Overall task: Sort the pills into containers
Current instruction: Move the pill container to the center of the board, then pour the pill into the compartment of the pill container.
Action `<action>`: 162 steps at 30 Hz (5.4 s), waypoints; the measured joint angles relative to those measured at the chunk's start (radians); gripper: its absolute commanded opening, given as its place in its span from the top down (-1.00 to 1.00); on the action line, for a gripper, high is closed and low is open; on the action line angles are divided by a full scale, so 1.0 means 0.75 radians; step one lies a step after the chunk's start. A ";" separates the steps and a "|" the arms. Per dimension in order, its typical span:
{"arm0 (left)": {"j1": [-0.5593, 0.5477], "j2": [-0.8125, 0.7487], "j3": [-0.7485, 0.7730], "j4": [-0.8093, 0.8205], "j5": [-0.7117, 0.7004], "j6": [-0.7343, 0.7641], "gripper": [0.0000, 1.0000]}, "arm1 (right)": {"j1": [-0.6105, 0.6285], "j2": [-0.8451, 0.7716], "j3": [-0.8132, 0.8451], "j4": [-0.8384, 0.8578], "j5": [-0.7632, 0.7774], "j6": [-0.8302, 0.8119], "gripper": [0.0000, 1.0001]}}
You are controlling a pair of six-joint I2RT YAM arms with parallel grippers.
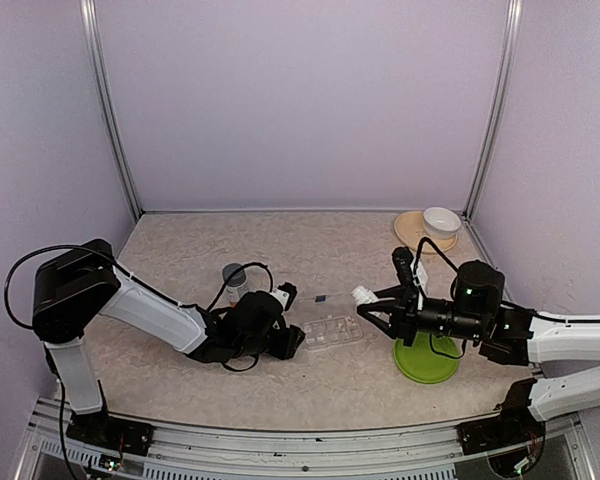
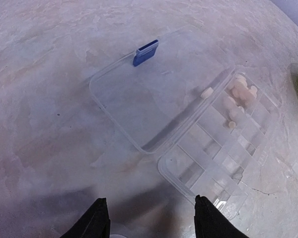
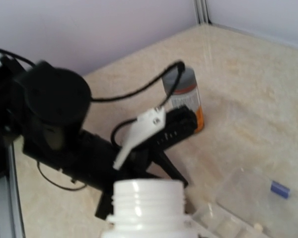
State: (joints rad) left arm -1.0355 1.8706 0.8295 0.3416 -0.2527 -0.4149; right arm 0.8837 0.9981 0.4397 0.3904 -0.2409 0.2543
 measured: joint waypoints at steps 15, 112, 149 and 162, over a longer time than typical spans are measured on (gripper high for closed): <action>-0.050 0.042 0.065 -0.018 0.073 0.018 -0.14 | 0.001 0.152 0.009 -0.106 0.013 0.027 0.99; 0.011 -0.147 -0.030 -0.017 0.086 -0.016 -0.27 | 0.014 0.833 0.457 -0.558 0.130 -0.036 1.00; 0.019 -0.173 -0.083 0.021 0.086 -0.038 -0.29 | 0.015 0.903 0.607 -0.779 0.159 -0.074 1.00; 0.025 -0.174 -0.098 0.040 0.086 -0.041 -0.29 | 0.018 0.922 0.662 -0.859 0.174 -0.093 1.00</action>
State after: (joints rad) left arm -1.0168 1.7401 0.7559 0.3717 -0.1883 -0.4454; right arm 0.8970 1.6894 0.9363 -0.2539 -0.1101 0.1844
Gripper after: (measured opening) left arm 0.646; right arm 0.306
